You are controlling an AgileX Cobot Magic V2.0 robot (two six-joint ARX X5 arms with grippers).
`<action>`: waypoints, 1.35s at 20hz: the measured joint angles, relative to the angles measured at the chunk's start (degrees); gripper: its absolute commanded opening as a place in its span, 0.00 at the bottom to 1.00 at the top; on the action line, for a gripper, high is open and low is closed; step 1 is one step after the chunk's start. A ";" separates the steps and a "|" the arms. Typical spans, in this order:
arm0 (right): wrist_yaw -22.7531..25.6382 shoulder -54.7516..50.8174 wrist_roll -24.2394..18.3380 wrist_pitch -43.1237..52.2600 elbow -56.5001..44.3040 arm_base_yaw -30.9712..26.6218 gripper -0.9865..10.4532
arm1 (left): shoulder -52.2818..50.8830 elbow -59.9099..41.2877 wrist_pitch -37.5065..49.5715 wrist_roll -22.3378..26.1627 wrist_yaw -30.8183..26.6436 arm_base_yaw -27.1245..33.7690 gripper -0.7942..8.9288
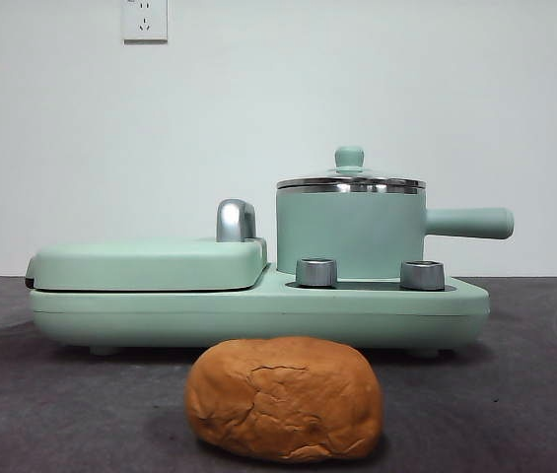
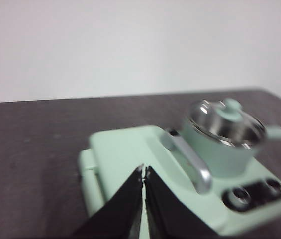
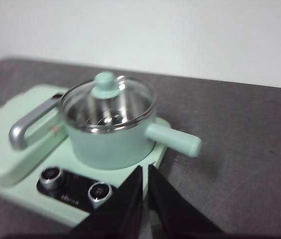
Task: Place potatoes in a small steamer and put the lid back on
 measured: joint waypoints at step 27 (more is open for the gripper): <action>-0.79 12.28 -32.96 -8.37 11.54 3.48 0.35 | 12.50 7.98 -5.49 30.05 8.72 -7.91 0.37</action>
